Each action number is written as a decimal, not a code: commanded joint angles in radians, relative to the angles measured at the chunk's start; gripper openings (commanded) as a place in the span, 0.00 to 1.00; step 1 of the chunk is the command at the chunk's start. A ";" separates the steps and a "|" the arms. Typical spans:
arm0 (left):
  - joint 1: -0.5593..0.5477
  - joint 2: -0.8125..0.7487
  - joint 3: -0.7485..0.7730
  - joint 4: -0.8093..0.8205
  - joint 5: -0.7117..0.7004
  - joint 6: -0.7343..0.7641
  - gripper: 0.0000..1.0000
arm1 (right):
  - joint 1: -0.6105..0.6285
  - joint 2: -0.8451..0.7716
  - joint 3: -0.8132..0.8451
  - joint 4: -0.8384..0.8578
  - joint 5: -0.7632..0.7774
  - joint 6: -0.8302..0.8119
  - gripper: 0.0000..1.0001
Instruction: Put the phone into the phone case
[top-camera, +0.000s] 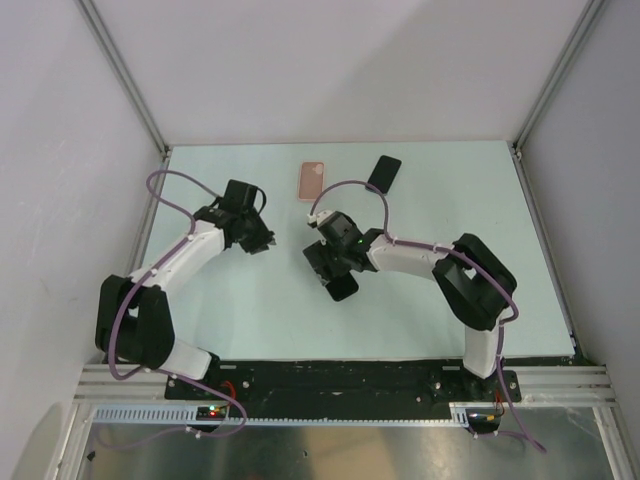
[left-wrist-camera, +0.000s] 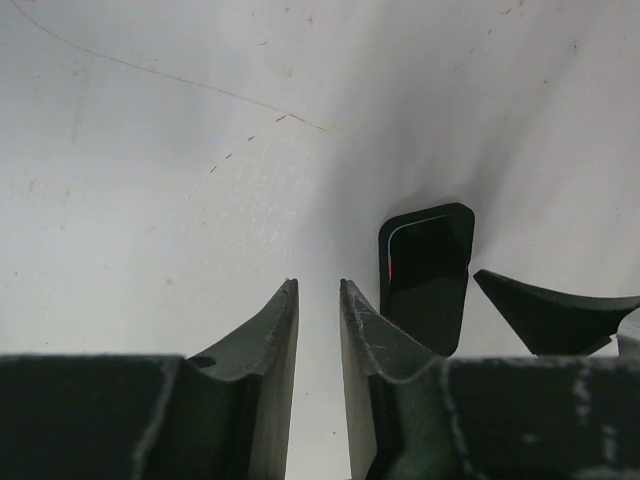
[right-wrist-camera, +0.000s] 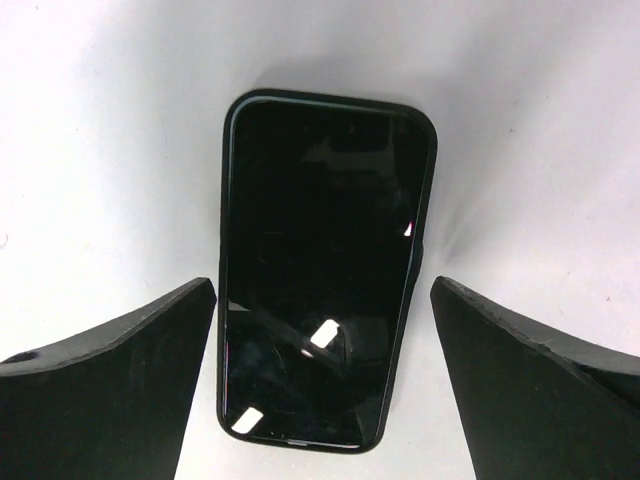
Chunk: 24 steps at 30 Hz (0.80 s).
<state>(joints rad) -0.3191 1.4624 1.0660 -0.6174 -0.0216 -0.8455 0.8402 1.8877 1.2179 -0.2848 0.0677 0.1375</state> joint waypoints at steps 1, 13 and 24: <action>0.003 -0.040 -0.008 0.000 0.014 0.018 0.28 | 0.012 0.030 0.052 0.021 0.041 -0.024 0.96; 0.001 -0.025 -0.009 0.001 0.043 0.018 0.27 | 0.009 0.084 0.084 -0.027 0.113 0.009 0.94; 0.000 -0.028 -0.027 0.004 0.044 0.013 0.27 | -0.013 0.018 0.072 -0.067 0.103 0.103 0.42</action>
<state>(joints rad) -0.3191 1.4570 1.0573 -0.6167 0.0082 -0.8452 0.8497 1.9530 1.2793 -0.3138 0.1455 0.1864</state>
